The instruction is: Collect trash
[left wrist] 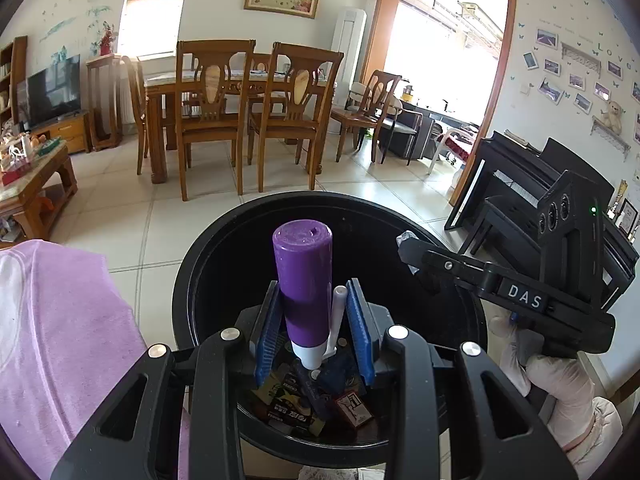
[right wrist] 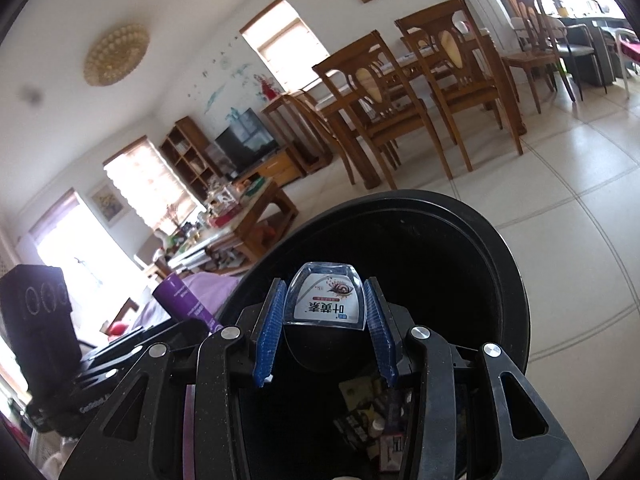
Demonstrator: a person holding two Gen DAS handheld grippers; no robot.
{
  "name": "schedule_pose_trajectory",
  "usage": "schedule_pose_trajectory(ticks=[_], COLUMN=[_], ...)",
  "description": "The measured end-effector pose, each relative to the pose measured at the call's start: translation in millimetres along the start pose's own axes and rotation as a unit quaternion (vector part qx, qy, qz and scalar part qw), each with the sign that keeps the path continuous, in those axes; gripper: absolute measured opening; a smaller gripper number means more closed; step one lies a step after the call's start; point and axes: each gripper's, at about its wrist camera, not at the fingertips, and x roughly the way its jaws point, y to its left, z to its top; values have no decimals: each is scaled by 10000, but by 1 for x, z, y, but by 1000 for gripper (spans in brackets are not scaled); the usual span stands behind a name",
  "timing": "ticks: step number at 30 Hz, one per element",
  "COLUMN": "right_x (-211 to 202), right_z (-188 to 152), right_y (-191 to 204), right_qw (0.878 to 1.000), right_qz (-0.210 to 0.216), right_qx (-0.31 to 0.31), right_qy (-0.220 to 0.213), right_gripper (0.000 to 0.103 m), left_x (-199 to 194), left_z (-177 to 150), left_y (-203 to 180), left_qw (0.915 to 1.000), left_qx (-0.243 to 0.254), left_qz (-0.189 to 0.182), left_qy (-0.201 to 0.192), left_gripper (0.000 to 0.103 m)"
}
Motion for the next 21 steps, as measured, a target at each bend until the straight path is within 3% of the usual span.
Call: schedule_pose_trajectory(ticks=[7,10,11,12,19,21], right_x=[2,-1,-2,-4,-11,-12], right_z=[-1,-1,-1,-1,1,0], right_y=[4,6,7,8,16,20], right_qw=[10000,10000,10000,10000,9999,9999], right_qz=[26,16,13,4,-74,-86], right_qx=[-8,-18,-5,-2,-58,-75], right_qy=[87,55,39,6,-80,-98], right_gripper=[41,51,59,59,59,59], left_x=[-1,-2,-1,-2,-16,-21], left_z=[-1,-1,-1,-2,-4,-5], left_y=[-7,-11,-13,-14,-19,-18], left_qw=[9999,9997,9997,9996,9989,9988], left_qx=[163,242,254,274,445,437], left_qz=[38,50,22,-12,26,72], left_qy=[41,29,33,33,-148,-215], left_gripper=[35,35,38,43,71,84])
